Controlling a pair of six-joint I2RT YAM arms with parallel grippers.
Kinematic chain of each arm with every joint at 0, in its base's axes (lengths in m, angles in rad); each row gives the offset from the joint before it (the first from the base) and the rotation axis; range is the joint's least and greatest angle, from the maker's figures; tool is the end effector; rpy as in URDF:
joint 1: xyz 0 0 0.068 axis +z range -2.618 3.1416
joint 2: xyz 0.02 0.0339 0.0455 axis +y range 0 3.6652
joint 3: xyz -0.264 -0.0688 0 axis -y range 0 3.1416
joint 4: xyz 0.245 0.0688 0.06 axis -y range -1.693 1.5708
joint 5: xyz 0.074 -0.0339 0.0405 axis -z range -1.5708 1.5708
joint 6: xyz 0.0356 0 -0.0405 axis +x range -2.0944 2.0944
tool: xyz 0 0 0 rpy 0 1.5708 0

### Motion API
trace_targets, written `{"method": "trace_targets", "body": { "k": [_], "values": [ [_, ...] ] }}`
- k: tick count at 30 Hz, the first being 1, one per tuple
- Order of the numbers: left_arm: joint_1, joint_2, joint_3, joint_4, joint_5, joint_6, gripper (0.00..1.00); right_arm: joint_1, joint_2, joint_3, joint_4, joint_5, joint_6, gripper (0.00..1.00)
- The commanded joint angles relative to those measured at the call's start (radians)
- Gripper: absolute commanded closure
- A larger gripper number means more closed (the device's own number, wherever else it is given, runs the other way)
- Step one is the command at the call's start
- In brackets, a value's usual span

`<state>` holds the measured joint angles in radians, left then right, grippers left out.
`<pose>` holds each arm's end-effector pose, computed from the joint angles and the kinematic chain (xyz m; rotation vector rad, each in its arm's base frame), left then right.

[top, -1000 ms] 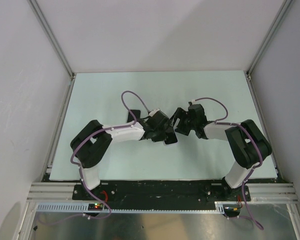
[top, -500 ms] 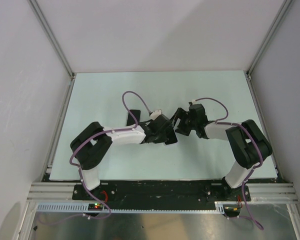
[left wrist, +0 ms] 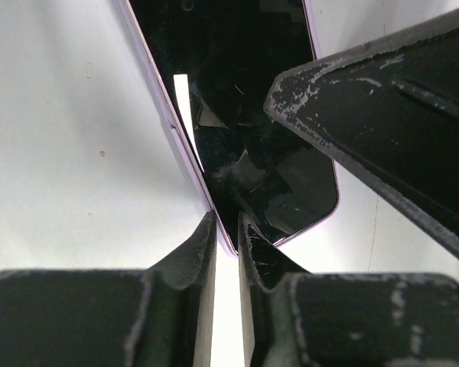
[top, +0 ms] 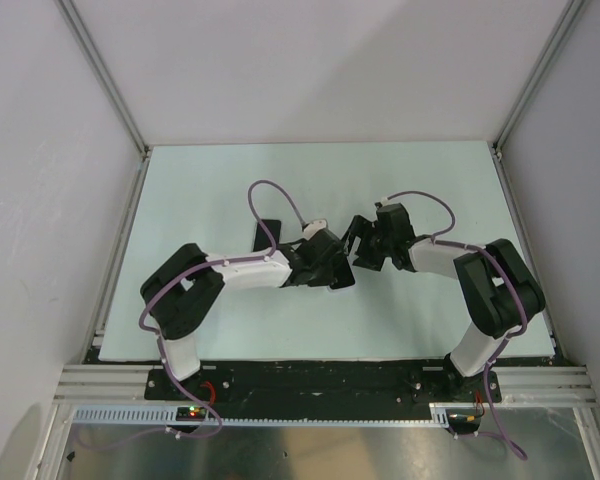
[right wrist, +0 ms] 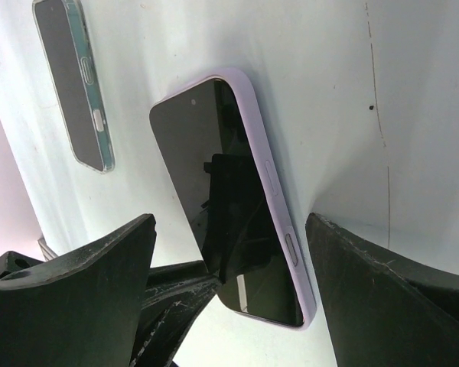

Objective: Put the phone into the phone case

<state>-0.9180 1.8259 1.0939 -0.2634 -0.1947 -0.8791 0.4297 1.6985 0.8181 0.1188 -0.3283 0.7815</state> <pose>0.2291 -0.2883 0.1585 -0.0246 2.6010 -0.4439 0.2987 0.1495 0.1503 0.2619 2.4826 0.9461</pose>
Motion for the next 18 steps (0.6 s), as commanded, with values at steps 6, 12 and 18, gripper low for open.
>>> {"method": "trace_targets", "body": {
  "k": [6,12,18],
  "values": [
    [-0.016,-0.011,-0.062,-0.046,0.113,0.063,0.77,-0.006,0.011,0.053,-0.067,0.011,-0.048,0.16],
    [-0.005,-0.029,-0.063,-0.045,0.125,0.065,0.76,-0.008,0.019,0.053,-0.070,0.012,-0.054,0.16],
    [0.018,-0.094,-0.086,-0.046,0.110,0.070,0.74,-0.013,0.021,0.056,-0.071,0.009,-0.057,0.17]
  ]
}}
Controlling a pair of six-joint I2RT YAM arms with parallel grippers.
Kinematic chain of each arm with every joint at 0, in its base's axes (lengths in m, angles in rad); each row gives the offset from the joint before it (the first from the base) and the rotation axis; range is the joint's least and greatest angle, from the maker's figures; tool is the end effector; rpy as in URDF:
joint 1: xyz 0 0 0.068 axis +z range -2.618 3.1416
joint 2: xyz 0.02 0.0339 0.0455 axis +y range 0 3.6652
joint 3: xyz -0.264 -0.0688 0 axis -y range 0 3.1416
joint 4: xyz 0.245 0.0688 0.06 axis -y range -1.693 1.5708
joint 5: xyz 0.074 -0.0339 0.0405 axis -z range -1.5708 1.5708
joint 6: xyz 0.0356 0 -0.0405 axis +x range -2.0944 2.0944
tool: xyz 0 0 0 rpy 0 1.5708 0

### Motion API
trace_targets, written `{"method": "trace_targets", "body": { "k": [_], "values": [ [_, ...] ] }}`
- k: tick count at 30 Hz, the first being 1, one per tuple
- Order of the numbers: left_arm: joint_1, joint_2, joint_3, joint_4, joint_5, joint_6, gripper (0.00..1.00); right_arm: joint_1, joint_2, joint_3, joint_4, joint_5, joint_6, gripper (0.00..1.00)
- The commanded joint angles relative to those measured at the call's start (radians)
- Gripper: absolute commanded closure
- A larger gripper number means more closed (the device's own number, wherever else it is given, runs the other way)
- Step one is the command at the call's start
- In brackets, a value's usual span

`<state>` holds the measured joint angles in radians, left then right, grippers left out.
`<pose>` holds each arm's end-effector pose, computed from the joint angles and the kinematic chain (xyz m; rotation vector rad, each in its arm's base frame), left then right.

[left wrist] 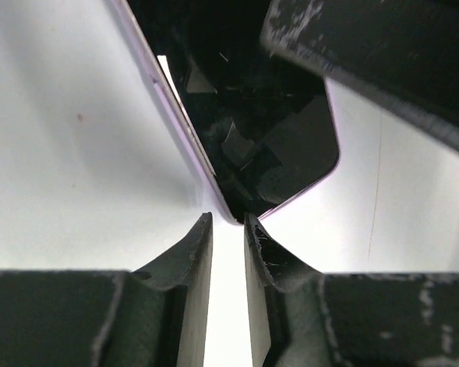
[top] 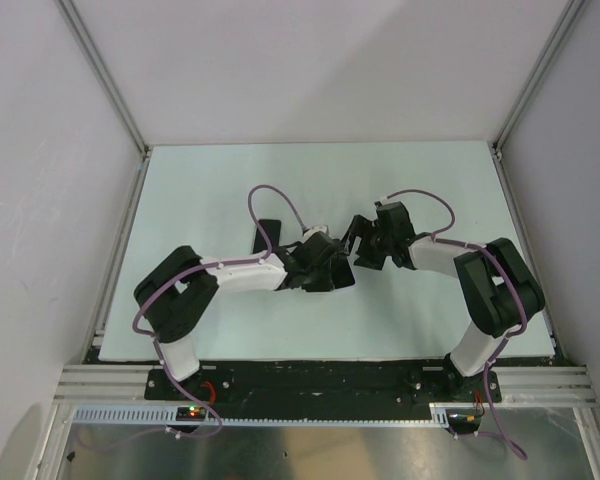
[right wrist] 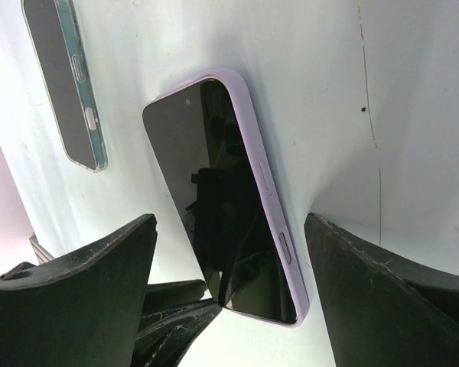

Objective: Put the phone into the phone case

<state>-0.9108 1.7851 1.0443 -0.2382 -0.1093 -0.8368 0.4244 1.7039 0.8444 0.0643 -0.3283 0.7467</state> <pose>0.2228 -0.2808 0.1596 0.0535 2.6317 -0.5228 0.3013 0.1487 0.1518 0.2357 2.5109 0.9154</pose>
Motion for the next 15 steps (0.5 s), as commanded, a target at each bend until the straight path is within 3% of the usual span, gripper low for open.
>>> {"method": "trace_targets", "body": {
  "k": [1,15],
  "values": [
    [0.016,-0.062,-0.038,-0.071,0.024,0.029,0.73,-0.008,0.016,0.031,-0.017,0.010,-0.022,0.17],
    [0.043,-0.064,-0.019,-0.051,0.046,0.025,0.72,-0.006,0.006,0.034,-0.039,0.012,-0.028,0.17]
  ]
}}
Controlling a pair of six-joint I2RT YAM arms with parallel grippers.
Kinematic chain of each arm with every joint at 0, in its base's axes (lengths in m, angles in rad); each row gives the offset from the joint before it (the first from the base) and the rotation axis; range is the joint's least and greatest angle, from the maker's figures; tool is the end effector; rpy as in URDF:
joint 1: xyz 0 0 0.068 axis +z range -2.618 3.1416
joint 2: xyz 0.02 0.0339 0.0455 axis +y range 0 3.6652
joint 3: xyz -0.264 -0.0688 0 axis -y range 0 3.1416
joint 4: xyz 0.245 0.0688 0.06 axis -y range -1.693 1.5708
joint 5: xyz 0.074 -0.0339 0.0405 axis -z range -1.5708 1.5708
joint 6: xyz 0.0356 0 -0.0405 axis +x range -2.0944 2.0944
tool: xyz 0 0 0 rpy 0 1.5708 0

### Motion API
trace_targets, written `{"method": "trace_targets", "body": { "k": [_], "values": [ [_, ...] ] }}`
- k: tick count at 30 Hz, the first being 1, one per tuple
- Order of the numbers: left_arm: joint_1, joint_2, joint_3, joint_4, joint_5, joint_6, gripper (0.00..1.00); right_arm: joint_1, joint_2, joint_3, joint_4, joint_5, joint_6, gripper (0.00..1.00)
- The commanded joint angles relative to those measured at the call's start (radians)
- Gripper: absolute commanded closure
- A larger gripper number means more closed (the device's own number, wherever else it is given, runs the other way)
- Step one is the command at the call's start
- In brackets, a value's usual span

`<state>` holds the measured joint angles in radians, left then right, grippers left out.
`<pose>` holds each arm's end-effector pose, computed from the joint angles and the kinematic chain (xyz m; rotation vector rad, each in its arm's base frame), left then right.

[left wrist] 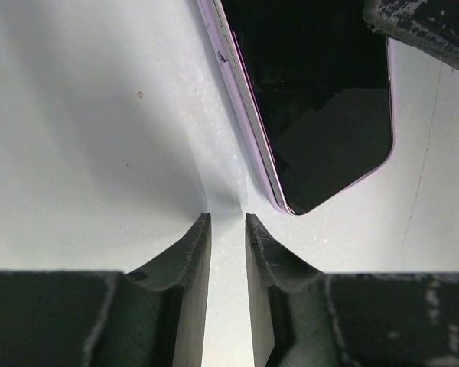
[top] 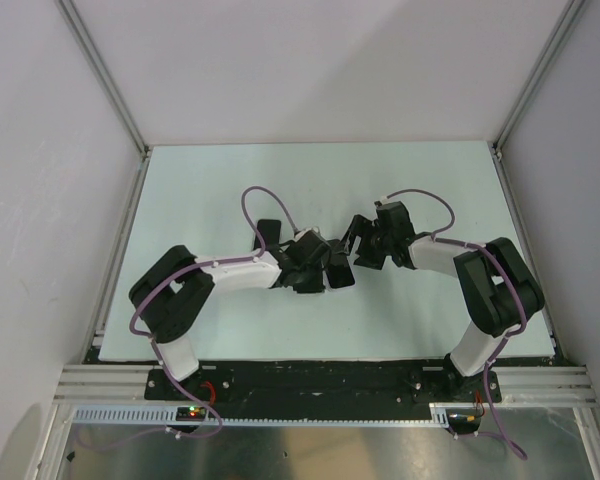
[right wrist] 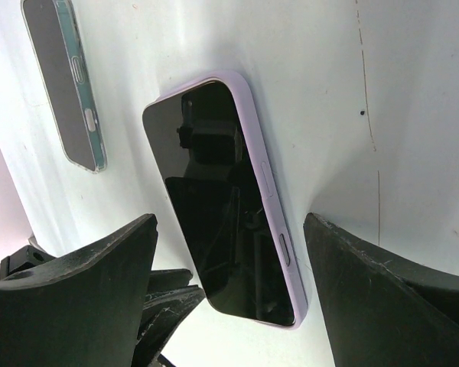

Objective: Put the phone into the phone case

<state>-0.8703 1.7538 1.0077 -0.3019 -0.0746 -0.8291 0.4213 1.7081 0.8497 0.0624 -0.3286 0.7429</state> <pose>0.2234 -0.2608 0.1560 0.0287 2.7020 -0.4764 0.3029 0.1483 0.1519 0.2348 2.5104 0.9127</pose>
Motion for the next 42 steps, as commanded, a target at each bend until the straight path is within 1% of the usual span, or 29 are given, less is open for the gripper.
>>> {"method": "trace_targets", "body": {
  "k": [1,15,25,32,35,42],
  "values": [
    [0.003,-0.040,0.014,0.016,0.015,0.014,0.71,-0.004,0.001,0.029,-0.037,0.012,-0.025,0.17],
    [0.025,-0.054,-0.031,0.160,0.067,-0.064,0.70,-0.003,-0.013,0.028,-0.053,0.019,-0.030,0.17],
    [0.048,-0.001,-0.019,0.172,0.063,-0.074,0.71,-0.003,-0.008,0.028,-0.053,0.016,-0.029,0.17],
    [0.049,0.030,-0.019,0.173,0.060,-0.071,0.73,-0.003,-0.002,0.029,-0.054,0.013,-0.031,0.17],
    [0.050,0.043,-0.021,0.173,0.056,-0.065,0.75,-0.003,-0.001,0.029,-0.052,0.012,-0.030,0.17],
    [0.039,0.068,-0.033,0.115,0.025,-0.050,0.81,-0.003,0.002,0.029,-0.049,0.012,-0.033,0.17]
  ]
}}
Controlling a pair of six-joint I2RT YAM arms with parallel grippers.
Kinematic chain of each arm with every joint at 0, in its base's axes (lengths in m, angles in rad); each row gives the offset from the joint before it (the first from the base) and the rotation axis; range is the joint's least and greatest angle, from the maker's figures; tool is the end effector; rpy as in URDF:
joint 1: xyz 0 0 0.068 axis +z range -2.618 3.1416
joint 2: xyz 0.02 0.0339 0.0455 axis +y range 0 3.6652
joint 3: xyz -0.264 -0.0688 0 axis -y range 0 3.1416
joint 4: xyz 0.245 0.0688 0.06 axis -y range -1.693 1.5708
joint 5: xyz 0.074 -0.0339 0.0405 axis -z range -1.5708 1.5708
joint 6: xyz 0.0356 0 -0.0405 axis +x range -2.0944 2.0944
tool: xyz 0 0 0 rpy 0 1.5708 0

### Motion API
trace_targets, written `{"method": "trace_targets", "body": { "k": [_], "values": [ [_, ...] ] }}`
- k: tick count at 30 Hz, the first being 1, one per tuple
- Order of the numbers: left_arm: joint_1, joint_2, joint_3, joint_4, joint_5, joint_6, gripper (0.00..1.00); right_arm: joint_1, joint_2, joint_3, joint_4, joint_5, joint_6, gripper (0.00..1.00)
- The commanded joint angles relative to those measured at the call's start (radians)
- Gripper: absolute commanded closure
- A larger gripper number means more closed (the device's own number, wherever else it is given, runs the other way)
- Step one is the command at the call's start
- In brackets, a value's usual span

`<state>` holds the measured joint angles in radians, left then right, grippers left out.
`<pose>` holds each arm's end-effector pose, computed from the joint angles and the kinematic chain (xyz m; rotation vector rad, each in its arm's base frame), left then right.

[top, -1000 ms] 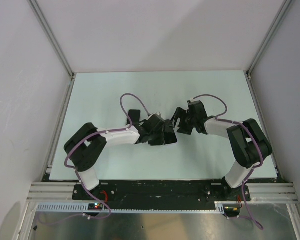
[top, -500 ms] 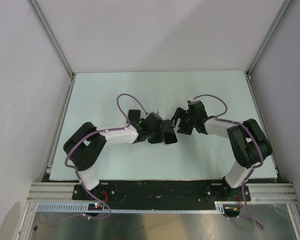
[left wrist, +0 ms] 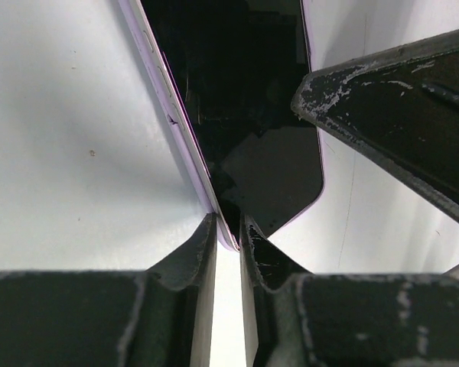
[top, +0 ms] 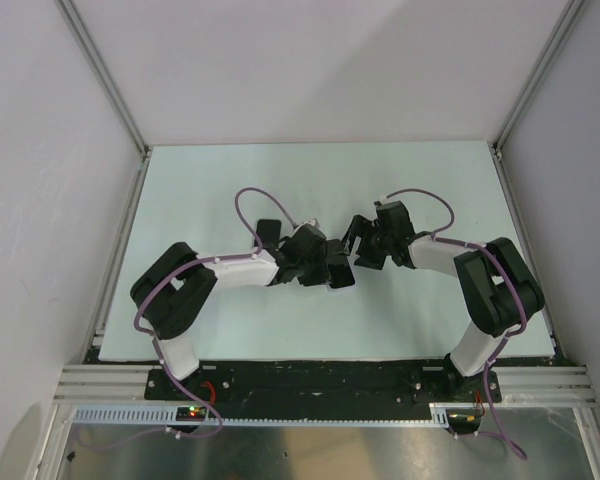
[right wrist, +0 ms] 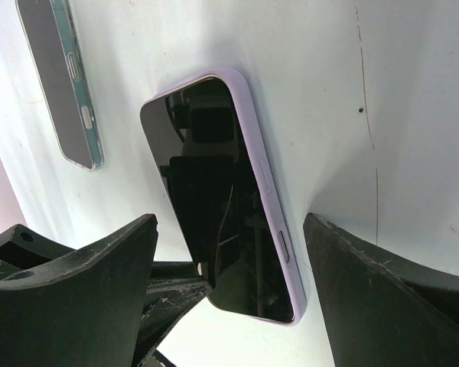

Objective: Put the phone into the phone case

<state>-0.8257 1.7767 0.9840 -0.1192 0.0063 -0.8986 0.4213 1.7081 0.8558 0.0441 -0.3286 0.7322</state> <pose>0.2411 -0.2617 0.1529 -0.0931 2.6317 -0.6890 0.3028 0.1483 0.1522 0.2252 2.5215 0.9033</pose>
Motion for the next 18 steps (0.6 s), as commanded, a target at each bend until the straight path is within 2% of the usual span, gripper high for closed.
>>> {"method": "trace_targets", "body": {
  "k": [1,18],
  "values": [
    [-0.009,0.045,-0.012,-0.076,-0.062,0.021,0.81,-0.003,0.002,0.023,-0.031,0.012,-0.024,0.17],
    [-0.101,0.147,0.000,-0.200,-0.161,0.029,0.90,0.000,-0.002,0.022,-0.069,0.065,-0.057,0.17]
  ]
}}
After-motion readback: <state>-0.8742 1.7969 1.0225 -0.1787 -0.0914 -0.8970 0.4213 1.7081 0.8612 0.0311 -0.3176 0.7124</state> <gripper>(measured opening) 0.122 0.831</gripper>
